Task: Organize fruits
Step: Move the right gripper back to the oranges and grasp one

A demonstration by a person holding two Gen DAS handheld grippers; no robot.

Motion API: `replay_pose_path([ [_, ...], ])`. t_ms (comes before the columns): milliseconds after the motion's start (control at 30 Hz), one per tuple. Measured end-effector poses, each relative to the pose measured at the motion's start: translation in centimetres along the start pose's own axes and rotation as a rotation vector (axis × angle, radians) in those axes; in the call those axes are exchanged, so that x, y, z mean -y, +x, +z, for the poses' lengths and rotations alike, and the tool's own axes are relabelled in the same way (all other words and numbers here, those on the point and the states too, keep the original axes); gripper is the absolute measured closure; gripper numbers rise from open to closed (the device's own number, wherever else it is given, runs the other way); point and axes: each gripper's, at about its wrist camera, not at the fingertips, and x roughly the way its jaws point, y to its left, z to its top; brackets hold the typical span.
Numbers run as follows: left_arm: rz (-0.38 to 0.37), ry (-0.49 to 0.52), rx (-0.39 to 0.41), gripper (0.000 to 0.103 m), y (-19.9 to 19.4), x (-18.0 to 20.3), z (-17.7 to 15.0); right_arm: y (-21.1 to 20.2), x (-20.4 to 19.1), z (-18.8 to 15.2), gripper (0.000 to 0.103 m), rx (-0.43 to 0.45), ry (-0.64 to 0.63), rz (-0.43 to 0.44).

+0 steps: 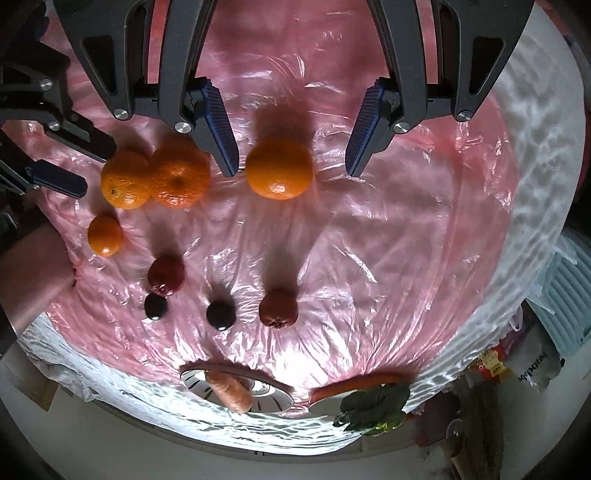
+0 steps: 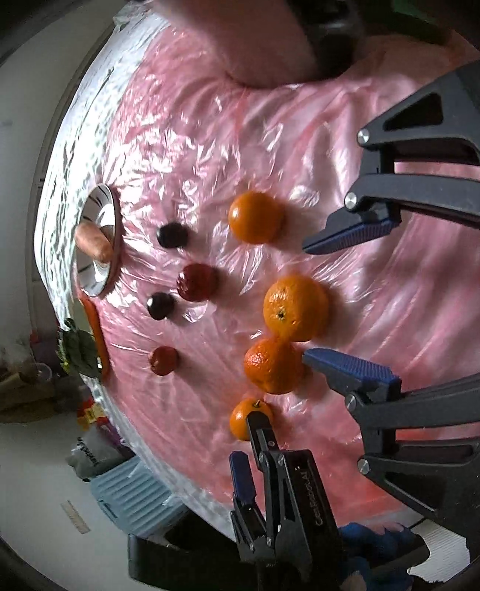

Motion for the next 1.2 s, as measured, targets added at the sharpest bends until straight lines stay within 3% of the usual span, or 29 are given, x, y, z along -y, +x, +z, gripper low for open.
replay_pose_path([
  [433,-0.008,-0.004,-0.024,0.049,1.8,0.1,0.4,3.1,-1.2,1.3,0.014,-0.062,-0.100,-0.029],
  [667,0.000,0.010,-0.030,0.049,2.3,0.6,0.5,4.5,-1.2,1.5,0.022,-0.083,-0.123,-0.024],
  [733,-0.001,0.017,-0.029,0.053,2.4,0.7,0.4,4.5,-1.1,1.3,0.023,-0.083,-0.120,-0.014],
  [800,-0.012,0.023,-0.028,0.065,2.4,0.9,0.3,4.5,-0.8,1.4,0.024,-0.084,-0.104,0.004],
  [833,-0.020,0.027,-0.029,0.066,2.4,1.0,0.4,4.5,-0.7,1.4,0.024,-0.084,-0.097,0.011],
  [1200,-0.019,0.020,-0.007,0.067,0.9,0.9,0.6,3.0,0.5,1.5,0.025,-0.057,-0.014,0.073],
])
